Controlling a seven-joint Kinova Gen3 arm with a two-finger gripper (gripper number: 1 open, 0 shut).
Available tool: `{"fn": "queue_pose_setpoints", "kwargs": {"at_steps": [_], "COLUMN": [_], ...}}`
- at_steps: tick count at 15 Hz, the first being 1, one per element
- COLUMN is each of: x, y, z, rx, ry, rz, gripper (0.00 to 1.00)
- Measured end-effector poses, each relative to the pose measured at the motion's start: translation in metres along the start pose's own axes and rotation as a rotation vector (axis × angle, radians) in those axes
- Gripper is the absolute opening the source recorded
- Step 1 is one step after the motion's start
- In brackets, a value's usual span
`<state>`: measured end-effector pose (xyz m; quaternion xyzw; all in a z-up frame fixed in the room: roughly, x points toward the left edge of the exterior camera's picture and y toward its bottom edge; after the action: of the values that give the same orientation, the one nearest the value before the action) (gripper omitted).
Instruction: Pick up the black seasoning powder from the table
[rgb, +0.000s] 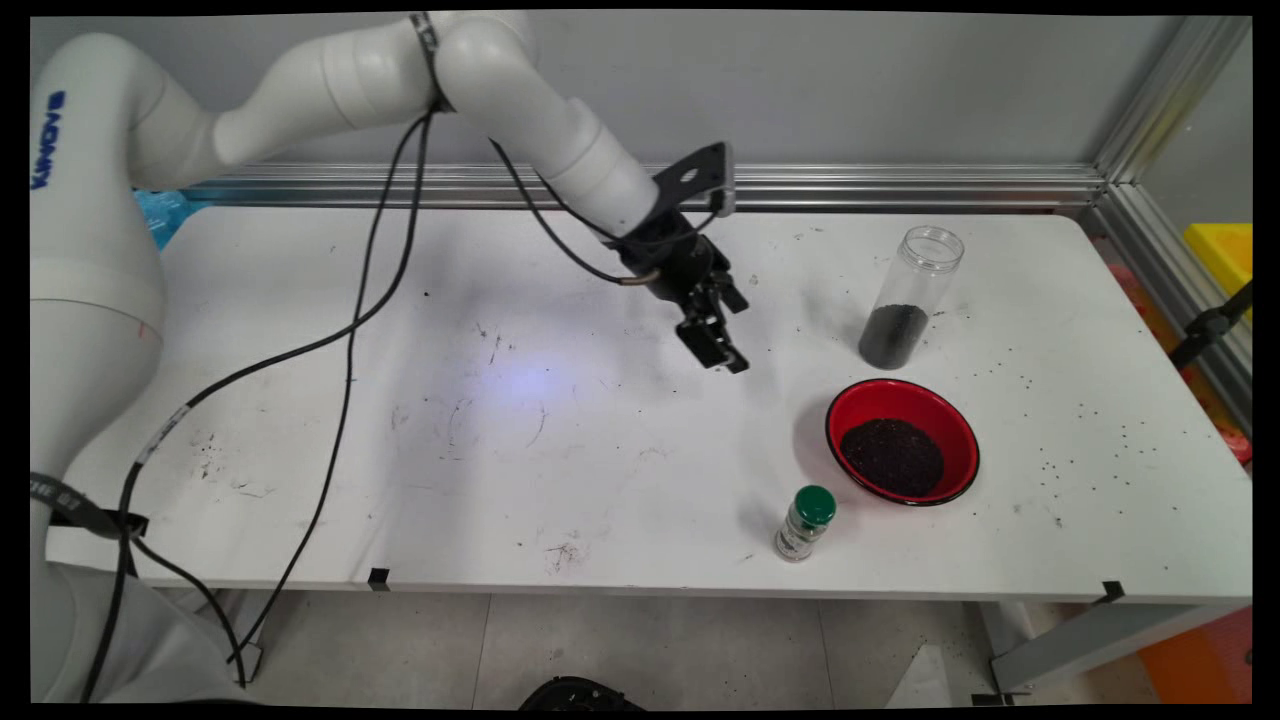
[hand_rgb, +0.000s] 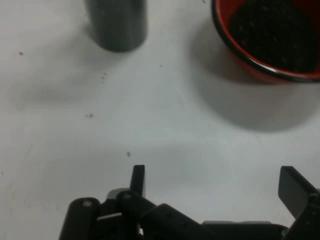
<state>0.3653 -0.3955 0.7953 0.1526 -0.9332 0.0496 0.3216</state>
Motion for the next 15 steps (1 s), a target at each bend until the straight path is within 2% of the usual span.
{"fn": "queue_pose_setpoints", "kwargs": {"at_steps": [5, 15], "x": [0.009, 0.028], "y": [-0.013, -0.031], "z": [0.031, 0.079], "rx": [0.024, 0.04], "ry": [0.04, 0.117], "rz": [-0.031, -0.088], "gripper": [1.0, 1.0]}}
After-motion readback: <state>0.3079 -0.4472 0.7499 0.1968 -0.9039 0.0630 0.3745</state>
